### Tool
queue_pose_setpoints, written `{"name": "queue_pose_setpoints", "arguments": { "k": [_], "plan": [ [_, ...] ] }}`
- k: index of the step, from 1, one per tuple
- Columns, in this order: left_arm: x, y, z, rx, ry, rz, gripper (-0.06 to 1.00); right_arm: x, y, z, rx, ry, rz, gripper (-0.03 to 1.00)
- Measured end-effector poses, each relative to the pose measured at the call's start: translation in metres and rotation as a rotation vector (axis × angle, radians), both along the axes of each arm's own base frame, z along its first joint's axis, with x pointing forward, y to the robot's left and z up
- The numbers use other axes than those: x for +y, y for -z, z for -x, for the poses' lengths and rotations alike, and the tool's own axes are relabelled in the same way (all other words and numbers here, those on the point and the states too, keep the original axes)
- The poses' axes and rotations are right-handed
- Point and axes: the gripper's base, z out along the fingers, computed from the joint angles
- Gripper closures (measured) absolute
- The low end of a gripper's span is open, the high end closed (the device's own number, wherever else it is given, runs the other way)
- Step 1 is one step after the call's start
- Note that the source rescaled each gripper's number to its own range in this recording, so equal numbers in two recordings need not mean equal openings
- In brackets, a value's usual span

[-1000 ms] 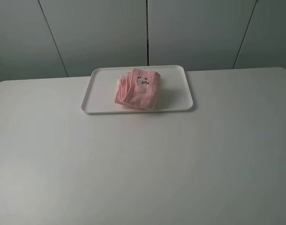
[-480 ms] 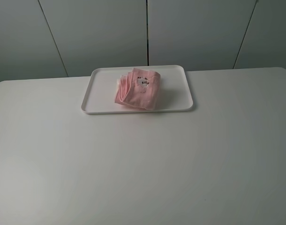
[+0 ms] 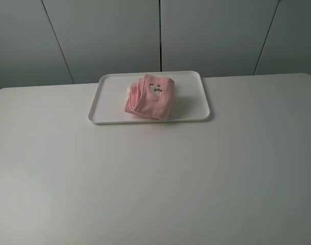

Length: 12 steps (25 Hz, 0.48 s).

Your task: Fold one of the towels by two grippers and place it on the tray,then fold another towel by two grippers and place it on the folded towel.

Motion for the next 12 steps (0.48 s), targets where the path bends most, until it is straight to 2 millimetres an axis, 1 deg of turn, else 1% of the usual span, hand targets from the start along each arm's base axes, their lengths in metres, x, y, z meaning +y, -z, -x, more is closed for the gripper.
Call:
{"name": "queue_pose_setpoints", "arguments": {
  "k": [12],
  "plan": [
    [0.0, 0.0, 0.0, 0.0, 0.0, 0.0, -0.05, 0.0, 0.0, 0.0, 0.0, 0.001, -0.002, -0.03]
  ]
}}
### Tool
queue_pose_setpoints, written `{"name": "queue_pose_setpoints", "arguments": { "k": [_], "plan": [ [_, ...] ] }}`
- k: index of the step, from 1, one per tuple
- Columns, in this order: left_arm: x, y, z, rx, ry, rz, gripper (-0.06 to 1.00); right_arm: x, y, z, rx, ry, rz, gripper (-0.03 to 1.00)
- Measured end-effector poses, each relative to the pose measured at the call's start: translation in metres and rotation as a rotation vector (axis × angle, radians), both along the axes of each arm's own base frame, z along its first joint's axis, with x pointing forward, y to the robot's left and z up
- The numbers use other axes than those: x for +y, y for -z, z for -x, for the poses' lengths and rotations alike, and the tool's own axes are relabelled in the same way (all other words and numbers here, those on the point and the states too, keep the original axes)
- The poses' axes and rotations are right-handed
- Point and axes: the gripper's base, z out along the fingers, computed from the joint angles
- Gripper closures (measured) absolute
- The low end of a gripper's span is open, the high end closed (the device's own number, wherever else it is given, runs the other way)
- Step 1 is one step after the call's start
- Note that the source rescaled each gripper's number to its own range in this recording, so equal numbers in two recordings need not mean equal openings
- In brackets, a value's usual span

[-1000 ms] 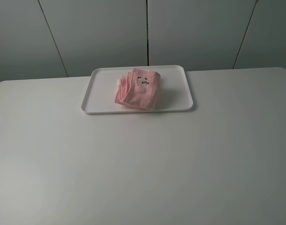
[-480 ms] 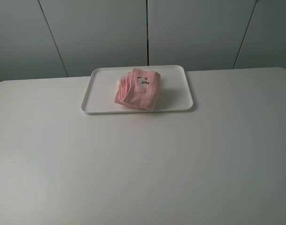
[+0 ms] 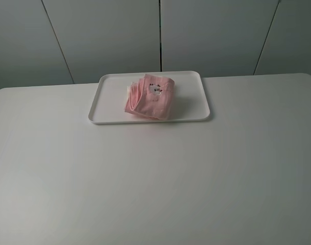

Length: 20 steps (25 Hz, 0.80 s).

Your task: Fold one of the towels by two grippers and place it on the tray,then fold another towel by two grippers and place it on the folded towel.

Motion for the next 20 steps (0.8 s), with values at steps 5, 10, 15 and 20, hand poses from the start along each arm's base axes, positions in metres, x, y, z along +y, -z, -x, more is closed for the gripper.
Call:
{"name": "queue_pose_setpoints", "arguments": {
  "k": [5, 10, 15, 20],
  "plan": [
    [0.0, 0.0, 0.0, 0.0, 0.0, 0.0, -0.06, 0.0, 0.0, 0.0, 0.0, 0.001, -0.002, -0.03],
    [0.0, 0.0, 0.0, 0.0, 0.0, 0.0, -0.06, 0.0, 0.0, 0.0, 0.0, 0.001, -0.002, -0.03],
    [0.0, 0.0, 0.0, 0.0, 0.0, 0.0, -0.06, 0.0, 0.0, 0.0, 0.0, 0.001, -0.002, -0.03],
    [0.0, 0.0, 0.0, 0.0, 0.0, 0.0, -0.06, 0.0, 0.0, 0.0, 0.0, 0.001, -0.002, -0.03]
  ]
}}
